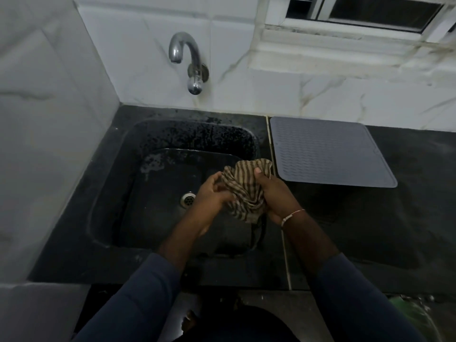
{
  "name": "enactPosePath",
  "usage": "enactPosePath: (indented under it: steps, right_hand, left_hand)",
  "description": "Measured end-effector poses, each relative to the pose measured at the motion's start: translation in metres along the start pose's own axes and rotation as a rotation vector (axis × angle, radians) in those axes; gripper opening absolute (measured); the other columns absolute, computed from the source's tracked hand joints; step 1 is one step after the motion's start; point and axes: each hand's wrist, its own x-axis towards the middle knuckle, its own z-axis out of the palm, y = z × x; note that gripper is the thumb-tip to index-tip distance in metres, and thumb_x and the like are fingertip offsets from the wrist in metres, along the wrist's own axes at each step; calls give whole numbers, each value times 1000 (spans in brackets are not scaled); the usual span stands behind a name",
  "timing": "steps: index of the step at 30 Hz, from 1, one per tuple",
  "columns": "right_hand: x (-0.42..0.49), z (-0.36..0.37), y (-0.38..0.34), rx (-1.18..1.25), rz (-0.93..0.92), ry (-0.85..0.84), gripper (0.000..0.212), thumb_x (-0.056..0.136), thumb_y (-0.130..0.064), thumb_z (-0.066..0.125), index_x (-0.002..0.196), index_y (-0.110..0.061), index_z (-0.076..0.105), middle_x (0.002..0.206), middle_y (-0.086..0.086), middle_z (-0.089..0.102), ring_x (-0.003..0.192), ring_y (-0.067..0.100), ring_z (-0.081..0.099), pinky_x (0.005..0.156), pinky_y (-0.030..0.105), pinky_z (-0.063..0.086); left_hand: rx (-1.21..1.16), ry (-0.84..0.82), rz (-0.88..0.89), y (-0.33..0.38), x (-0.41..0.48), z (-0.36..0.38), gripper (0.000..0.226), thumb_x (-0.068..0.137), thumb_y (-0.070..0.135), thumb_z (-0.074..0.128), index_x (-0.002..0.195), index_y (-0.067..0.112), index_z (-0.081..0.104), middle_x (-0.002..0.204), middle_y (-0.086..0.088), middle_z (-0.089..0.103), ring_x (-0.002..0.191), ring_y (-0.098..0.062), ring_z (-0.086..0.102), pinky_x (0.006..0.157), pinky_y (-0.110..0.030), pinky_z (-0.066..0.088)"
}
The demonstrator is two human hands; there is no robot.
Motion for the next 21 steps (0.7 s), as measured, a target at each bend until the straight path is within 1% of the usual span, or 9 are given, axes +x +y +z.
enactPosePath:
  steps: [2,4,7,10,13,15,17,19,21]
  right_hand:
    - [3,1,-4,22,4,-6,40,97,-33,52,126,-6,59,116,15,69,105,25,68,90,38,54]
    - [7,0,-6,54,13,-13,41,97,-34,53,126,-5,59,116,16,69,106,27,67,94,42,53]
    - [12,-2,-7,87,72,-29,43,96,-39,52,123,-6,62,115,17,69,108,29,66,98,47,49]
    - [13,-4,-11,117,96,-52,48,99,-42,45,118,-2,64,107,19,70,101,29,68,90,41,54]
    - [15,-8,-15,207,116,-26,50,101,-41,39,117,0,64,104,19,71,94,28,70,77,36,57]
    - [17,-10,-17,285,135,4,45,103,-37,38,113,-3,64,100,17,72,89,25,71,74,36,57]
    - [19,-11,-17,340,161,38,42,102,-36,39,109,-3,64,98,17,72,87,26,70,76,40,56]
    - [20,-9,-16,375,193,57,44,102,-37,40,114,-2,63,106,20,70,95,30,68,79,43,56]
    - [23,-6,-13,392,212,75,46,101,-37,41,122,-1,60,116,21,66,104,32,65,79,44,56]
  left_hand:
    - [209,116,55,2,0,4,61,84,-1,65,139,8,41,119,0,63,102,-11,61,83,-23,52]
    - [352,229,140,5,3,9,60,84,9,70,138,9,43,107,-2,64,89,-7,60,71,-13,48]
    - [454,310,299,11,6,18,52,79,14,77,126,11,54,89,-6,66,77,-8,62,67,-12,48]
    - [619,130,556,13,5,29,46,76,7,78,119,12,61,85,-1,69,80,-7,65,77,-15,51]
    - [842,-51,689,14,5,31,57,75,12,75,129,15,57,105,3,70,99,-6,64,91,-16,48]
    - [911,-81,722,12,6,29,64,75,17,75,134,13,52,121,-1,63,112,-10,58,97,-19,44]
    - [956,-46,706,11,6,23,66,74,26,75,134,11,52,127,-5,56,118,-16,52,100,-27,42]
    - [984,15,645,10,7,17,63,73,29,78,129,9,56,123,-7,55,114,-17,52,98,-28,43]
    - [1002,65,597,12,6,13,52,75,23,80,122,10,63,116,-5,56,107,-13,54,93,-24,45]
